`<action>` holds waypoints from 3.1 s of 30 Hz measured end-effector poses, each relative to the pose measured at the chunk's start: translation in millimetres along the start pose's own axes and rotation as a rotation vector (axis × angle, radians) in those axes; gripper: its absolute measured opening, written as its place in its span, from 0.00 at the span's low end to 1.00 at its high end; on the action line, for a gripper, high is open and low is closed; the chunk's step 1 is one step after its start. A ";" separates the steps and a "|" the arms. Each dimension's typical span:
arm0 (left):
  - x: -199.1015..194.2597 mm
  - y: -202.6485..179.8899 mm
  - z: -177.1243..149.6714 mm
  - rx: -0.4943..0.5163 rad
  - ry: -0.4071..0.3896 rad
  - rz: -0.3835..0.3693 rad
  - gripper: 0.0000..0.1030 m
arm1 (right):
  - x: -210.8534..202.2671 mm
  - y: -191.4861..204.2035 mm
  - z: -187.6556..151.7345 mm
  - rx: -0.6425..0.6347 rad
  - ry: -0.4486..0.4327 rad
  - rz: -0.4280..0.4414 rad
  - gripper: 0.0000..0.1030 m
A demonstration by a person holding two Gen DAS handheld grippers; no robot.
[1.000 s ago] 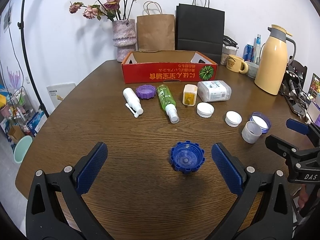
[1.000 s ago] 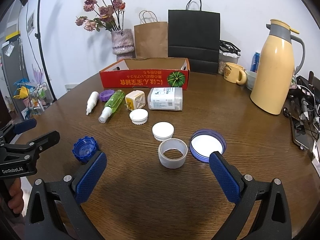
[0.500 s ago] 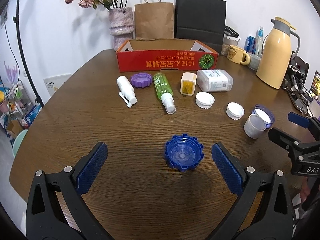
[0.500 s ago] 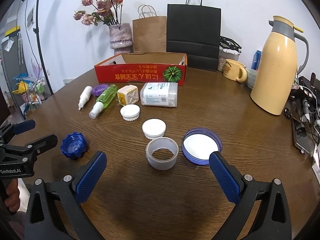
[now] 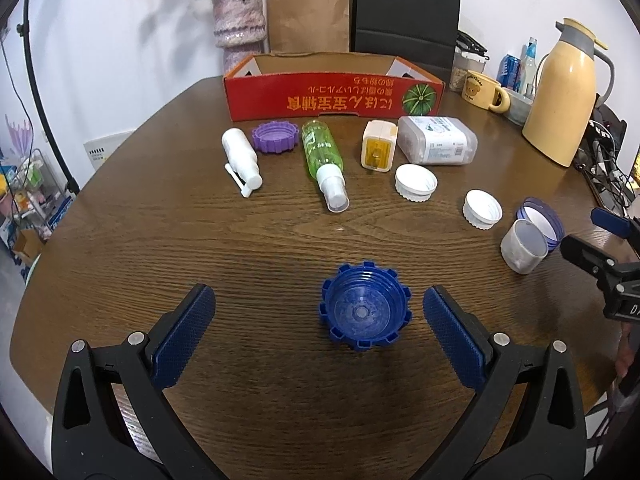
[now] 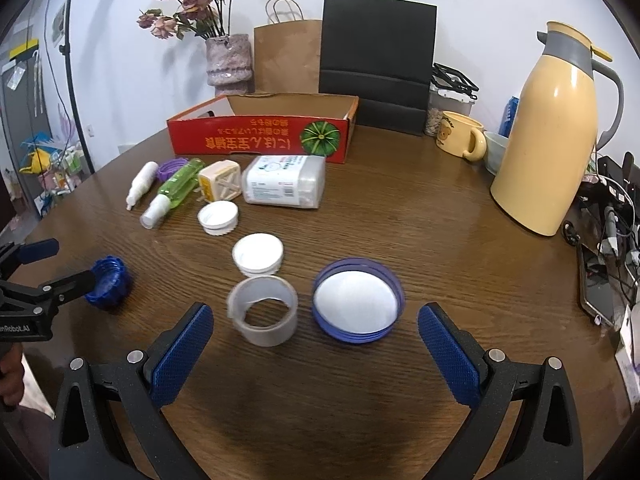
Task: Organize rigid objects
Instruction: 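Move the left tool toward the blue ribbed cap while the right tool approaches the blue-rimmed lid, then close the left tool on the blue cap while the right tool grasps the blue-rimmed lid, then carry the blue cap and blue-rimmed lid with both tools into the red box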
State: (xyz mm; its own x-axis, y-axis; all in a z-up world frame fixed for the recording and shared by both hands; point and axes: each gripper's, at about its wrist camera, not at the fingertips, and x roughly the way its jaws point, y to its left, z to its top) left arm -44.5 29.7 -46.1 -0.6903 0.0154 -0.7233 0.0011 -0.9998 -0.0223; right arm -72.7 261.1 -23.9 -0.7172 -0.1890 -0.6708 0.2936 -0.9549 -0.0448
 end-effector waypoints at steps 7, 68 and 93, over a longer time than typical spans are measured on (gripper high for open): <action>11.6 -5.3 0.9 0.003 0.033 -0.004 1.00 | 11.1 -17.6 2.3 -0.013 0.032 -0.021 1.00; 24.4 -12.9 25.6 0.036 0.018 -0.028 0.48 | 64.9 -20.0 16.3 -0.057 0.146 0.086 0.69; 14.1 5.2 80.5 0.062 -0.091 -0.052 0.48 | 45.8 17.3 77.7 -0.030 0.006 0.071 0.69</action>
State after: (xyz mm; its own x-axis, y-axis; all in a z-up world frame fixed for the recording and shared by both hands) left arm -112.5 23.3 -0.8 -0.7509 0.0686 -0.6568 -0.0792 -0.9968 -0.0135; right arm -149.5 218.1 2.1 -0.6900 -0.2544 -0.6777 0.3626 -0.9317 -0.0194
